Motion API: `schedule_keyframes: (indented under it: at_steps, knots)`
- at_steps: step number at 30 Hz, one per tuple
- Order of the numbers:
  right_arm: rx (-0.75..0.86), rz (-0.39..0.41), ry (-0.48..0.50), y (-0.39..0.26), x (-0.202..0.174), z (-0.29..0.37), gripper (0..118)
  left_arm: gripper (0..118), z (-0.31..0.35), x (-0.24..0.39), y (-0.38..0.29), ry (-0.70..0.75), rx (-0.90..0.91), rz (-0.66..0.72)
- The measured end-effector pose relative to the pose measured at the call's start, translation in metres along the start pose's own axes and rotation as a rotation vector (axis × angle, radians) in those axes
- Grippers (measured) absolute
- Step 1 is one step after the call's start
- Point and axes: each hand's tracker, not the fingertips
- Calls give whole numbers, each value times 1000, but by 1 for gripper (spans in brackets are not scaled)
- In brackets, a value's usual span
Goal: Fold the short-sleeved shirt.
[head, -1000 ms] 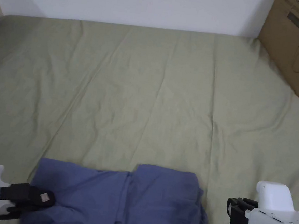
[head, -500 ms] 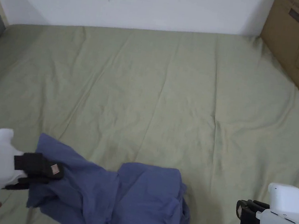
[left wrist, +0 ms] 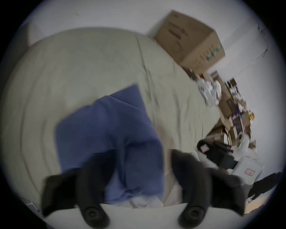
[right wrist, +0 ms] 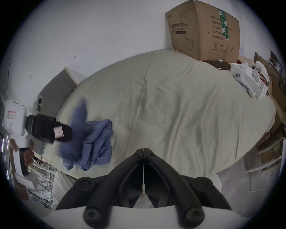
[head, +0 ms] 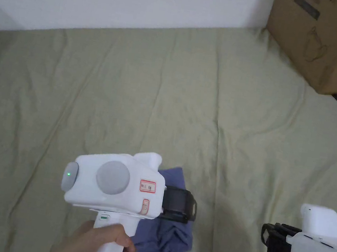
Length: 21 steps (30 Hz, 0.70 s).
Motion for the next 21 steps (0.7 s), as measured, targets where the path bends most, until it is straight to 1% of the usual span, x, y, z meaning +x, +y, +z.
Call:
schedule_keyframes:
  at_steps: [1, 3, 5, 7, 8, 10, 11, 12, 14, 16, 18, 21]
  knots:
    - [-2, -8, -5, -1, 4, 0, 0, 97, -4, 1, -2, 7, 2, 11]
    - [-8, -21, -16, -4, 11, 1, 0, 97, -7, 1, -3, 27, 4, 4]
    - [-10, -34, -21, -6, 17, 2, 0, 92, 7, -6, -3, 39, 24, 1]
    - [-14, -41, -17, -7, 21, 1, 0, 85, 30, -17, -4, 54, 110, 10]
    - [-13, -41, -17, -7, 21, 1, 0, 85, 39, -22, -4, 64, 130, 10]
    - [-13, -39, -16, -6, 20, -2, 0, 49, 52, -38, -8, 99, 152, 44]
    - [-11, -37, -13, -6, 20, -4, 0, 28, 52, -48, -9, 115, 146, 54]
    - [-11, -38, -7, -5, 18, -7, 0, 3, 50, -56, -11, 145, 144, 77]
    - [-13, -35, 6, -4, 15, -10, 0, 2, 39, -68, -14, 199, 125, 125]
    - [-14, -26, 11, -4, 11, -12, 0, 0, 27, -73, -17, 162, 120, 126]
    - [-17, -14, 22, -5, 8, -13, 0, 0, 10, -67, -18, 78, 99, 156]
    - [-25, -9, 26, -7, 6, -12, 0, 0, -17, -47, -12, 25, 79, 109]
